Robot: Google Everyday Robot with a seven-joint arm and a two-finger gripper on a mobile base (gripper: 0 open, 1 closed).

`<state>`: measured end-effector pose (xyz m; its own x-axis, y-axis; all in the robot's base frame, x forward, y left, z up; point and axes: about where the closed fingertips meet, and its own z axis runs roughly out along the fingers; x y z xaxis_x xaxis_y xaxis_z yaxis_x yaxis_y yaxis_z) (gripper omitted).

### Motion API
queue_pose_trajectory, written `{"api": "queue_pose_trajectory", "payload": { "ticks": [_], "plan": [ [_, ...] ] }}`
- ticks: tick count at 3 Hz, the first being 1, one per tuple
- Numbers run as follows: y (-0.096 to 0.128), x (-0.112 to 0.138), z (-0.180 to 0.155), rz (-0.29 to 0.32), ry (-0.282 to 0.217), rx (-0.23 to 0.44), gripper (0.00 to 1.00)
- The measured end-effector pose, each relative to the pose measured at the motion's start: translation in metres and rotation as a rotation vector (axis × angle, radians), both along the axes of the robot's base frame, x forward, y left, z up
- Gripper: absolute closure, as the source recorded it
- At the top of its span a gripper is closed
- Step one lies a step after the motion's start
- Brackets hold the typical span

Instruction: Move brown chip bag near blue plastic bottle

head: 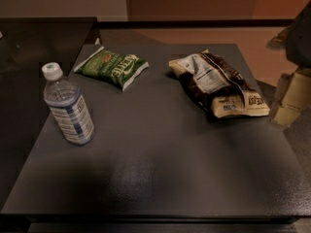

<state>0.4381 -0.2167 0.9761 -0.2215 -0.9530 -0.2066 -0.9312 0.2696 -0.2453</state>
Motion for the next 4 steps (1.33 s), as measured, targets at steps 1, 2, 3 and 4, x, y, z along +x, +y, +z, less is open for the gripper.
{"api": "queue_pose_trajectory", "payload": {
  "ticks": [1, 2, 3, 4],
  "plan": [
    [0.000, 0.000, 0.000, 0.000, 0.000, 0.000, 0.00],
    [0.002, 0.006, -0.002, -0.015, -0.034, 0.032, 0.00],
    [0.003, 0.020, -0.009, -0.056, -0.062, 0.089, 0.00],
    [0.002, 0.044, -0.018, -0.134, -0.082, 0.127, 0.00]
  ]
}}
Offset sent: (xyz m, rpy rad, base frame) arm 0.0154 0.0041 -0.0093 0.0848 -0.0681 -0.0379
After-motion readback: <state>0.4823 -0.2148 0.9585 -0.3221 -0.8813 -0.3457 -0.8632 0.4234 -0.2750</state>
